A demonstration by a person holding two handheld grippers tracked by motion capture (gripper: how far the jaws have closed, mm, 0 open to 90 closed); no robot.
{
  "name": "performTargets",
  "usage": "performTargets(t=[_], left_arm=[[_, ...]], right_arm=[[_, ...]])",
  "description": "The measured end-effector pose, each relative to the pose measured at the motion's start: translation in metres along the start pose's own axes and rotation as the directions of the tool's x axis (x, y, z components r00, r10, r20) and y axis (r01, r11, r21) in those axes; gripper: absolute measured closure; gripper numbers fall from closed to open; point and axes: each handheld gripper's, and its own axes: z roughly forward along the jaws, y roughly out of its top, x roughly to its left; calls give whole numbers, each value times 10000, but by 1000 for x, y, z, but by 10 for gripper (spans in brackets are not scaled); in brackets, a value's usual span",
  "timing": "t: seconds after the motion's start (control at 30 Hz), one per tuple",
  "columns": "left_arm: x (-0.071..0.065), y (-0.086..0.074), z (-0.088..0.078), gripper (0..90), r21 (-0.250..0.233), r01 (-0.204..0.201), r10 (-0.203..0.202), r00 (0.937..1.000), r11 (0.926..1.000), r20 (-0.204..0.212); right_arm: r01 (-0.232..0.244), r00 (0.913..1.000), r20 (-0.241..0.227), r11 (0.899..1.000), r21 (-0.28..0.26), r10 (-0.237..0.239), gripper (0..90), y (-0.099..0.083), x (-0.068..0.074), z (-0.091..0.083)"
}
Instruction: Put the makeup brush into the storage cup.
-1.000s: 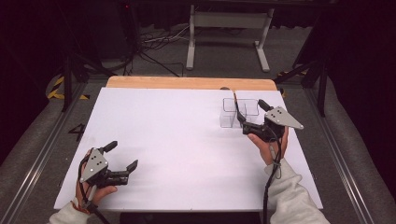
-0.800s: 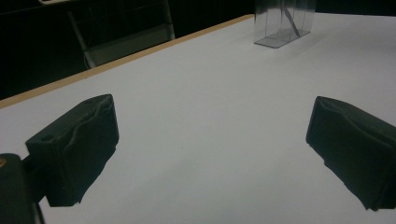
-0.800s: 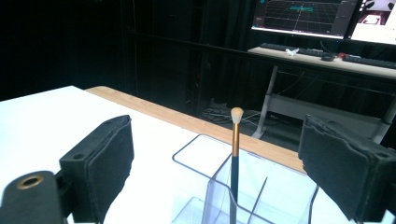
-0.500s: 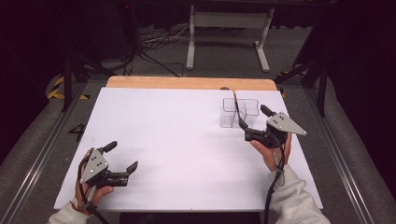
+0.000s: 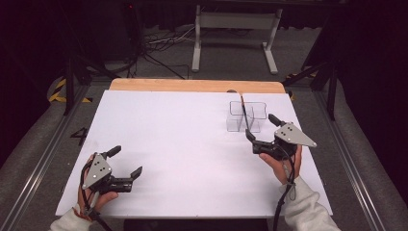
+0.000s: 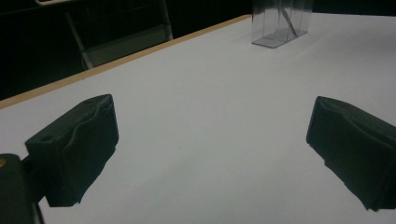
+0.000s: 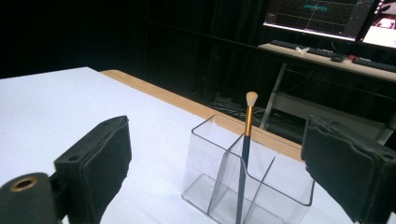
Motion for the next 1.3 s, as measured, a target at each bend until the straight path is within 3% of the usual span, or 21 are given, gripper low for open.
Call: performTargets(t=[0.67, 0.97, 1.3], left_arm=[[-1, 0, 0, 31, -20, -1, 2, 10000, 10000, 65], [-1, 0, 0, 31, 31, -42, 41, 9999, 10000, 107], [-2, 0, 1, 31, 34, -47, 47, 9999, 10000, 160]], right_arm=[[635, 9969, -493, 9970, 449, -613, 93, -15, 14, -9], [724, 9939, -868, 9960, 525, -677, 88, -24, 17, -11], [907, 9931, -792, 9947, 480, -867, 76, -34, 22, -15]])
